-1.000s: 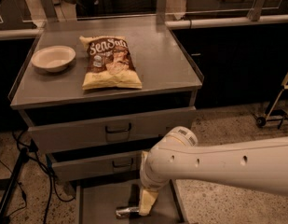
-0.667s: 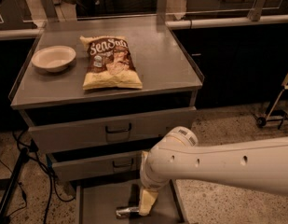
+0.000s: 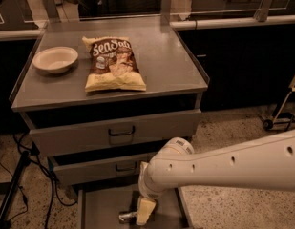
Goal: Pick redbull can from bottom drawer and place on counter
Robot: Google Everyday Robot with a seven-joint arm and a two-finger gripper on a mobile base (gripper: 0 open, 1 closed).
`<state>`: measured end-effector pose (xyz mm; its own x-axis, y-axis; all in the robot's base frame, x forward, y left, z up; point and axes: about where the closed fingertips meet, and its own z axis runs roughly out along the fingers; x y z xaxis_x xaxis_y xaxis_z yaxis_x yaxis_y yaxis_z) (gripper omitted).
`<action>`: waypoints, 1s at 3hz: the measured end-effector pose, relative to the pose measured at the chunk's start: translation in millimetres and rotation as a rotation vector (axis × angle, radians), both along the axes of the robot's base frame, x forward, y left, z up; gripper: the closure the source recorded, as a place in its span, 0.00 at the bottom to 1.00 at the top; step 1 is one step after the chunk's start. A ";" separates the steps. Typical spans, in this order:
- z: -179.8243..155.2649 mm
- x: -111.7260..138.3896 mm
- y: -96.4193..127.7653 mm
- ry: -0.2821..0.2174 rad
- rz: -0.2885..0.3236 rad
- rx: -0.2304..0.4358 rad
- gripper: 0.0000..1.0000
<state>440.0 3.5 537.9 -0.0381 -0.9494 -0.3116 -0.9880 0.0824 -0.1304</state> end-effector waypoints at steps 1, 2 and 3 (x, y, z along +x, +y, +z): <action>-59.1 19.8 21.2 0.002 0.021 0.021 0.00; -66.6 18.2 19.7 0.013 0.012 0.031 0.00; -93.0 23.0 11.6 0.021 -0.008 0.045 0.00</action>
Offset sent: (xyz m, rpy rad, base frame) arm 0.0306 0.0360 -0.1016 0.0311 0.0082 0.0290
